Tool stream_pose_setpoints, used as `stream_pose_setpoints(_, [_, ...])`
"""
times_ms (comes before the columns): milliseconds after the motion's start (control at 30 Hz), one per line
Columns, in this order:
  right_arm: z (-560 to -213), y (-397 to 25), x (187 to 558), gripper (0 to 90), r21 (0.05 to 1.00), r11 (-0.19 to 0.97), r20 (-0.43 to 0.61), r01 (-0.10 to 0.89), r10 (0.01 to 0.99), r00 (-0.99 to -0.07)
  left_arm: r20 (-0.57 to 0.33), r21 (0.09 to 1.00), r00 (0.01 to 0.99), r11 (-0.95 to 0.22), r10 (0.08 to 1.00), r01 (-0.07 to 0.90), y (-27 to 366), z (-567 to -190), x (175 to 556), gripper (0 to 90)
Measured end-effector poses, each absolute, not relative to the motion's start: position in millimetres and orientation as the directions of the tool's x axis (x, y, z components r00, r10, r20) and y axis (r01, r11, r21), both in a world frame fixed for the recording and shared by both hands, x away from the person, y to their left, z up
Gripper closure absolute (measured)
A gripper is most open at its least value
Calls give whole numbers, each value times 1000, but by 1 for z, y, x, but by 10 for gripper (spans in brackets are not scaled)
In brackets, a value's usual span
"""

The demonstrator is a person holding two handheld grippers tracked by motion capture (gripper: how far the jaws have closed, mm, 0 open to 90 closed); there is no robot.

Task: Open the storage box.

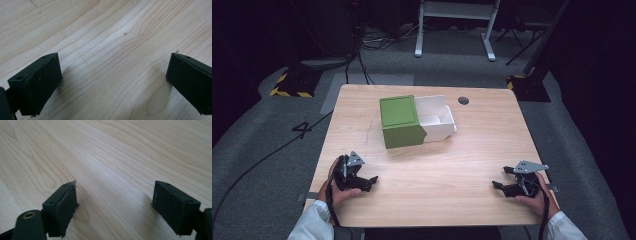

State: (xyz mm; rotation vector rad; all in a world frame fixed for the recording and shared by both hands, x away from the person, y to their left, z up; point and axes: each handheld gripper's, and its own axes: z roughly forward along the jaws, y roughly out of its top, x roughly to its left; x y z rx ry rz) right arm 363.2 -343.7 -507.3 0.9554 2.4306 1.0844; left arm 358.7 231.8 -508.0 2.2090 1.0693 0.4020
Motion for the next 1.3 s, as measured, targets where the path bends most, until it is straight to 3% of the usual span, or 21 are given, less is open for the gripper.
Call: stream_pose_setpoints(1300, [-507, -343, 365, 192, 747, 499, -15, 440, 673, -739, -6, 668, 628, -465, 778, 582, 233, -508, 357, 4])
